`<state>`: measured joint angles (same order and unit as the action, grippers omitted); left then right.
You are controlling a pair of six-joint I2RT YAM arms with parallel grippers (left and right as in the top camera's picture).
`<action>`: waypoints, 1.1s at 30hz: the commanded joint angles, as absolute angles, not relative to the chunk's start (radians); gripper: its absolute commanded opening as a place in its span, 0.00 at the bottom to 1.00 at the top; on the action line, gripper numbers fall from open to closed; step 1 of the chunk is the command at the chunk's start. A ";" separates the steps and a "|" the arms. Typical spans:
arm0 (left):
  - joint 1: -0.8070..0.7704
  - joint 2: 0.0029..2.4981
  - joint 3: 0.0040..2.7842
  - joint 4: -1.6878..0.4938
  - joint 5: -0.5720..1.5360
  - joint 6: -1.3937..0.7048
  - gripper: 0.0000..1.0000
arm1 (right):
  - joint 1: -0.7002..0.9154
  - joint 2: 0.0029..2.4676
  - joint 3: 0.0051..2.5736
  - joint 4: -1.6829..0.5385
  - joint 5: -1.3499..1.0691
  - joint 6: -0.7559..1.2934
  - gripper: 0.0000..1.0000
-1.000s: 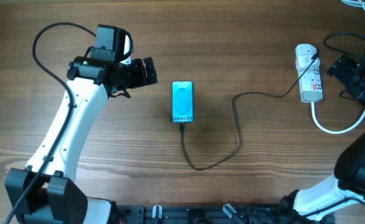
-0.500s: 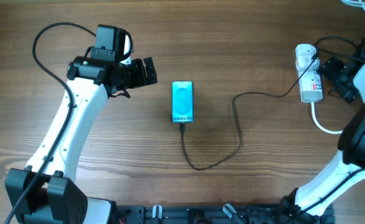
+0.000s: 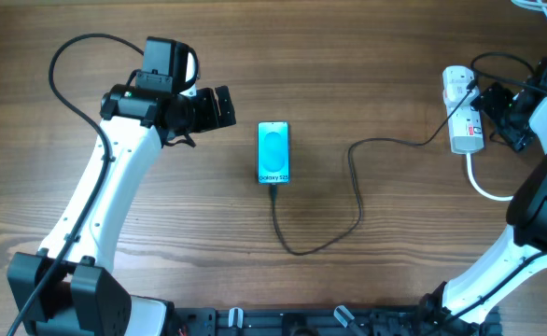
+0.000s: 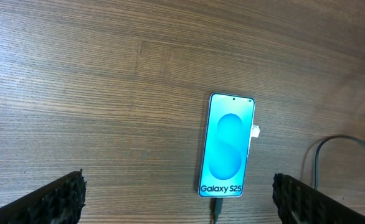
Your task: Plug charger to phone and switch on socket
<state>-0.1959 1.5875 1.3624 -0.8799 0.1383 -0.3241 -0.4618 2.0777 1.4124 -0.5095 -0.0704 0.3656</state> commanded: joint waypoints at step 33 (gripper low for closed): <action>-0.191 1.592 1.361 -0.880 0.125 -0.323 1.00 | -0.407 2.147 1.421 -0.632 -0.136 0.315 1.00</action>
<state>-0.1959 1.5875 1.3624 -0.8799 0.1383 -0.3244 -0.4564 2.0892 1.4422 -0.5842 -0.0860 0.3496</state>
